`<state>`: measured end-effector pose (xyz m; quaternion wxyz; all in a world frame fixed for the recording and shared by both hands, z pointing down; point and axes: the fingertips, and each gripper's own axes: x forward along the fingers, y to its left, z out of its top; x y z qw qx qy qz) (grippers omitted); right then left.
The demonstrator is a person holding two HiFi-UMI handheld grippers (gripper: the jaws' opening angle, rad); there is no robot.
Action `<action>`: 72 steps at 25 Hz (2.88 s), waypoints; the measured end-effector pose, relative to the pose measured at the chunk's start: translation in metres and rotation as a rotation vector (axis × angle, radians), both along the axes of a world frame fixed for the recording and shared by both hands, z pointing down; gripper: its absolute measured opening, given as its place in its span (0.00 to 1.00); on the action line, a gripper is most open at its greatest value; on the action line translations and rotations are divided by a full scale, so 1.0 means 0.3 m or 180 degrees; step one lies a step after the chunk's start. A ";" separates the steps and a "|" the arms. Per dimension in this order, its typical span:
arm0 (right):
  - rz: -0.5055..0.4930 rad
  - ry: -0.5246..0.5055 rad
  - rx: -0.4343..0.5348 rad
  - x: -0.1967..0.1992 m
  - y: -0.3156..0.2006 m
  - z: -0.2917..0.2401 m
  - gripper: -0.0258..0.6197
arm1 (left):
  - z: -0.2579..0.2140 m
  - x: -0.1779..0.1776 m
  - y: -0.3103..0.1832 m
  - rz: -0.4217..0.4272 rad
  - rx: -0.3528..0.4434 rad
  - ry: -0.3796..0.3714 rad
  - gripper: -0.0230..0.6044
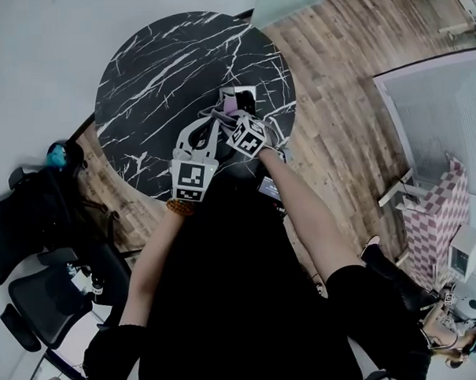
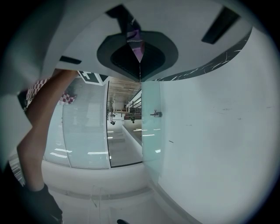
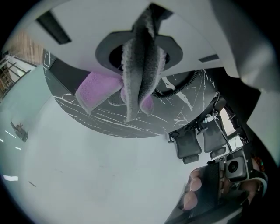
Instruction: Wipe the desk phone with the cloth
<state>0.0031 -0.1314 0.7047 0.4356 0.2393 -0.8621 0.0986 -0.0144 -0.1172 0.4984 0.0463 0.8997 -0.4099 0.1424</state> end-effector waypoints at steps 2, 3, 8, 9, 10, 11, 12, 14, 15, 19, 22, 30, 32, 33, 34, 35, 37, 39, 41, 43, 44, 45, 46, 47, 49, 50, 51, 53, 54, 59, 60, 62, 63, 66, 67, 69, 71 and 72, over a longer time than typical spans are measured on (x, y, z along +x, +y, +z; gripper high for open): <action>0.0011 -0.0011 -0.0011 -0.003 0.011 0.003 0.15 | 0.003 -0.002 0.004 0.0005 -0.0013 -0.0008 0.06; 0.0012 -0.0014 -0.0015 -0.003 0.017 0.005 0.15 | 0.005 -0.003 0.006 0.0007 -0.0017 -0.0012 0.06; -0.0019 -0.0036 -0.0026 -0.014 0.031 0.015 0.15 | 0.010 -0.013 0.009 0.0007 -0.0028 -0.0032 0.06; -0.0024 -0.0035 -0.0040 -0.014 0.038 0.017 0.15 | 0.011 -0.013 0.011 0.0004 -0.0032 -0.0031 0.06; -0.0029 -0.0037 -0.0051 -0.013 0.045 0.020 0.15 | 0.013 -0.012 0.014 0.0002 -0.0039 -0.0028 0.06; -0.0032 -0.0042 -0.0054 -0.013 0.051 0.021 0.15 | 0.015 -0.011 0.017 0.0003 -0.0047 -0.0024 0.06; -0.0031 -0.0048 -0.0054 -0.015 0.054 0.022 0.15 | 0.016 -0.010 0.019 0.0006 -0.0055 -0.0021 0.06; -0.0027 -0.0062 -0.0054 -0.021 0.058 0.024 0.15 | 0.018 -0.013 0.020 0.0009 -0.0067 -0.0018 0.06; -0.0029 -0.0065 -0.0059 -0.022 0.061 0.026 0.15 | 0.018 -0.013 0.020 0.0010 -0.0069 -0.0019 0.06; -0.0031 -0.0044 -0.0096 -0.018 0.080 0.032 0.15 | 0.022 -0.010 0.023 0.0008 -0.0080 -0.0008 0.06; -0.0025 -0.0050 -0.0116 -0.024 0.084 0.035 0.15 | 0.023 -0.014 0.023 0.0010 -0.0091 -0.0006 0.06; -0.0039 -0.0077 -0.0137 -0.024 0.107 0.044 0.15 | 0.032 -0.016 0.029 0.0003 -0.0117 -0.0008 0.06; -0.0046 -0.0067 -0.0165 -0.024 0.116 0.045 0.15 | 0.035 -0.016 0.029 0.0004 -0.0126 -0.0010 0.06; -0.0051 -0.0063 -0.0175 -0.024 0.120 0.045 0.15 | 0.037 -0.016 0.028 0.0006 -0.0131 -0.0011 0.06; -0.0057 -0.0061 -0.0182 -0.024 0.123 0.046 0.15 | 0.039 -0.016 0.027 0.0007 -0.0135 -0.0012 0.06; -0.0063 -0.0060 -0.0187 -0.024 0.125 0.049 0.15 | 0.041 -0.015 0.026 0.0008 -0.0138 -0.0012 0.06; -0.0077 -0.0053 -0.0194 -0.024 0.132 0.059 0.15 | 0.042 -0.014 0.026 0.0009 -0.0141 -0.0011 0.06; -0.0107 -0.0047 -0.0214 -0.025 0.140 0.067 0.15 | 0.042 -0.014 0.028 0.0010 -0.0139 -0.0015 0.06; -0.0136 -0.0081 -0.0282 -0.025 0.147 0.065 0.15 | 0.041 -0.013 0.029 0.0008 -0.0137 -0.0018 0.06; -0.0140 -0.0169 -0.0421 -0.021 0.155 0.063 0.15 | 0.040 -0.011 0.030 0.0006 -0.0138 -0.0010 0.06; -0.0157 -0.0215 -0.0503 -0.018 0.161 0.064 0.15 | 0.039 -0.011 0.031 0.0003 -0.0137 -0.0006 0.06; -0.0195 -0.0261 -0.0584 -0.015 0.167 0.065 0.15 | 0.038 -0.012 0.031 -0.0002 -0.0135 -0.0001 0.06; -0.0256 -0.0318 -0.0664 -0.013 0.174 0.062 0.15 | 0.037 -0.014 0.032 -0.0008 -0.0133 0.0003 0.06; -0.0336 -0.0395 -0.0751 -0.011 0.184 0.051 0.15 | 0.036 -0.016 0.032 -0.0015 -0.0132 0.0009 0.06; -0.0508 -0.0588 -0.0900 -0.010 0.201 0.003 0.15 | 0.034 -0.020 0.032 -0.0033 -0.0133 0.0024 0.06; -0.0578 -0.0685 -0.0922 -0.008 0.199 -0.029 0.15 | 0.035 -0.022 0.031 -0.0043 -0.0135 0.0032 0.06; -0.0633 -0.0770 -0.0898 -0.004 0.189 -0.064 0.15 | 0.035 -0.024 0.030 -0.0052 -0.0138 0.0040 0.06; -0.0695 -0.0896 -0.0741 0.008 0.142 -0.141 0.15 | 0.035 -0.023 0.028 -0.0063 -0.0145 0.0056 0.06; -0.0705 -0.0940 -0.0626 0.017 0.110 -0.180 0.15 | 0.036 -0.022 0.028 -0.0064 -0.0148 0.0062 0.06; -0.0650 -0.0968 0.0157 0.057 -0.090 -0.359 0.15 | 0.037 -0.015 0.032 -0.0066 -0.0149 0.0080 0.06; -0.0632 -0.0912 0.0351 0.064 -0.132 -0.389 0.15 | 0.037 -0.017 0.032 -0.0071 -0.0148 0.0077 0.06; -0.0586 -0.0728 0.0718 0.080 -0.207 -0.439 0.15 | 0.036 -0.021 0.030 -0.0086 -0.0151 0.0071 0.06; -0.0564 -0.0615 0.0873 0.088 -0.239 -0.453 0.15 | 0.037 -0.023 0.030 -0.0095 -0.0156 0.0069 0.06; -0.0505 -0.0336 0.1108 0.110 -0.310 -0.438 0.15 | 0.043 -0.029 0.034 -0.0118 -0.0181 0.0065 0.06; -0.0470 -0.0275 0.1097 0.117 -0.326 -0.418 0.15 | 0.045 -0.031 0.035 -0.0126 -0.0189 0.0068 0.06; -0.0377 -0.0188 0.0984 0.132 -0.344 -0.362 0.15 | 0.047 -0.032 0.036 -0.0139 -0.0201 0.0082 0.06; -0.0290 -0.0150 0.0826 0.142 -0.340 -0.305 0.15 | 0.050 -0.032 0.038 -0.0145 -0.0210 0.0088 0.06; -0.0254 -0.0147 0.0754 0.144 -0.332 -0.281 0.15 | 0.051 -0.032 0.040 -0.0146 -0.0214 0.0085 0.06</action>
